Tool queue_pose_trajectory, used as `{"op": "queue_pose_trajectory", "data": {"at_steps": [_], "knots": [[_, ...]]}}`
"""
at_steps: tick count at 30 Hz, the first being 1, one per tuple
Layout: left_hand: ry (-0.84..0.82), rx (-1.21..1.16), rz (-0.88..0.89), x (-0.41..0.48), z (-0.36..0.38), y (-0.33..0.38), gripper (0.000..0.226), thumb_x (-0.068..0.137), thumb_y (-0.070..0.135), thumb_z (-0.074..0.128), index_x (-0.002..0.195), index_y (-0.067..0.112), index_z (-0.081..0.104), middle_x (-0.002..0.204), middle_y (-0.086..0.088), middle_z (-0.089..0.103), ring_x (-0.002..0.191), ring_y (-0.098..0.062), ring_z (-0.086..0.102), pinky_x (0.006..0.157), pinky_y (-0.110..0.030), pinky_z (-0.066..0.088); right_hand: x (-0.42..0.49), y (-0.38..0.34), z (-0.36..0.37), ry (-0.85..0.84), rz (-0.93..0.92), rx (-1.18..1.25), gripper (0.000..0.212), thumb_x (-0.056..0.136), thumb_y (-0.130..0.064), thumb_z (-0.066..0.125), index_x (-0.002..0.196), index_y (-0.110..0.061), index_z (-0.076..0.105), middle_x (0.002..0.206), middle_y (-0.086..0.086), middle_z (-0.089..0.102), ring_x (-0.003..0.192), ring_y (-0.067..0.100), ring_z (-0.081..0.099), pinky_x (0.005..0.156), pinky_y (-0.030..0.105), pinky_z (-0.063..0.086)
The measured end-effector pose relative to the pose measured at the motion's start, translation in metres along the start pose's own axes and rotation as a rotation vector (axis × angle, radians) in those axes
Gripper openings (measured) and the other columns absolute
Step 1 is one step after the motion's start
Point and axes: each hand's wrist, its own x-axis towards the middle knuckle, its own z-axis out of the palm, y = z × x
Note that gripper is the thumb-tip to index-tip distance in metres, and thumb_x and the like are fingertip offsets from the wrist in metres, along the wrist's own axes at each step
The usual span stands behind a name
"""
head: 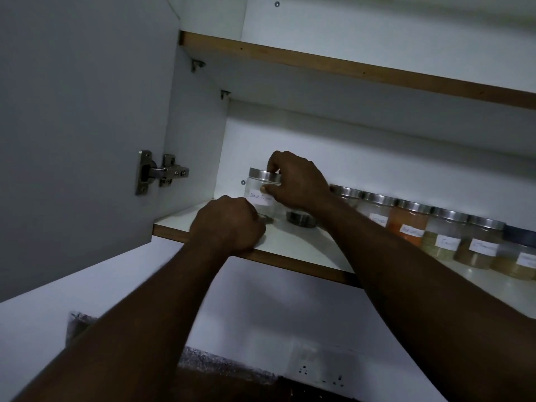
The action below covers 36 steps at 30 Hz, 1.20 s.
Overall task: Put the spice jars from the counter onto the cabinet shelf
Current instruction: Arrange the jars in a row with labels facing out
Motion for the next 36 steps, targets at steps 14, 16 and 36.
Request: {"op": "queue_pose_trajectory", "data": {"at_steps": [14, 16, 36], "knots": [[-0.175, 0.135, -0.075, 0.01, 0.001, 0.005, 0.029, 0.09, 0.051, 0.048, 0.085, 0.025, 0.059, 0.09, 0.0, 0.062, 0.084, -0.022, 0.056, 0.075, -0.035, 0.044, 0.018, 0.022, 0.025, -0.156, 0.167, -0.089, 0.054, 0.08, -0.049, 0.077, 0.127, -0.028, 0.059, 0.122, 0.008, 0.058, 0.105, 0.032, 0.065, 0.095, 0.04, 0.049], [-0.161, 0.132, -0.071, 0.01, 0.001, 0.004, 0.028, 0.09, 0.05, 0.048, 0.085, 0.025, 0.06, 0.085, 0.001, 0.057, 0.083, -0.022, 0.055, 0.075, -0.035, 0.044, 0.019, 0.022, 0.027, -0.144, 0.176, -0.083, 0.054, 0.079, -0.047, 0.078, 0.126, -0.027, 0.059, 0.121, 0.008, 0.058, 0.104, 0.033, 0.065, 0.093, 0.039, 0.049], [-0.034, 0.068, -0.078, -0.006, -0.006, 0.009, 0.017, 0.086, 0.033, 0.055, 0.09, 0.022, 0.068, 0.102, -0.008, 0.071, 0.088, -0.029, 0.064, 0.072, -0.033, 0.044, -0.08, -0.05, 0.004, -0.153, 0.224, -0.04, 0.019, 0.093, -0.026, 0.066, 0.112, -0.023, 0.069, 0.108, 0.0, 0.073, 0.101, 0.022, 0.067, 0.082, 0.037, 0.055]]}}
